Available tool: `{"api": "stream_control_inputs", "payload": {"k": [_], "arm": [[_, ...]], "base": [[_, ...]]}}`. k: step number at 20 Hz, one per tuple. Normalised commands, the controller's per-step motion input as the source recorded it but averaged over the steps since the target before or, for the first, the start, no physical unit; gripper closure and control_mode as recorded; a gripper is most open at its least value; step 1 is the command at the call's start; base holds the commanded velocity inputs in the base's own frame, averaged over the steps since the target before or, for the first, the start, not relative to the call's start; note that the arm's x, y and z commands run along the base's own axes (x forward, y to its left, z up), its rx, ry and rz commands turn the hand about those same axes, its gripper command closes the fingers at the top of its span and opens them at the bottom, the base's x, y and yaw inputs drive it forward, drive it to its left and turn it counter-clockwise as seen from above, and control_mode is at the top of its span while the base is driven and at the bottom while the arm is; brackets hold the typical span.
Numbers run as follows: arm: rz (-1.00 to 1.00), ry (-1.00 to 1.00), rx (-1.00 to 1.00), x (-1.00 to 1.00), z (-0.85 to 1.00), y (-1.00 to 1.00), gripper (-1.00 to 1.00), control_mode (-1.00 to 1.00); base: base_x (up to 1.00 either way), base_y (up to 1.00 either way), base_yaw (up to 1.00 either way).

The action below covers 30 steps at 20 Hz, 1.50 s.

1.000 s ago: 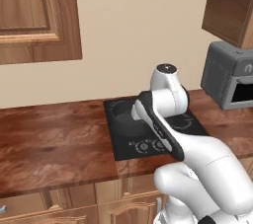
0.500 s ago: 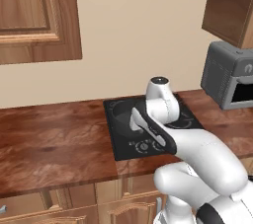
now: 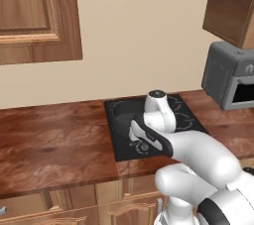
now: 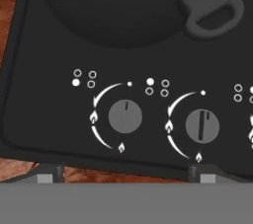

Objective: Turn on the front left burner of the stove.

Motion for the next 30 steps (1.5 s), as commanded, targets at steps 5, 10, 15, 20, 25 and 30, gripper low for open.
{"api": "stream_control_inputs", "payload": {"k": [5, 10, 15, 20, 25, 30], "arm": [[0.00, -0.03, 0.00, 0.00, -0.43, 0.02, -1.00, -1.00], [0.00, -0.01, 0.00, 0.02, -0.28, 0.00, -1.00, -1.00], [0.00, 0.00, 0.01, 0.14, -0.11, 0.01, -1.00, -1.00], [0.00, 0.00, 0.00, 0.07, -0.27, 0.03, -1.00, -1.00], [0.00, 0.00, 0.00, 0.09, -0.24, 0.00, -1.00, -1.00], [0.00, 0.00, 0.00, 0.13, -0.22, 0.00, -1.00, -1.00]], "base": [[0.00, 0.00, 0.00], [0.00, 0.00, 0.00], [0.00, 0.00, 0.00], [0.00, 0.00, 0.00], [0.00, 0.00, 0.00], [0.00, 0.00, 0.00]]}}
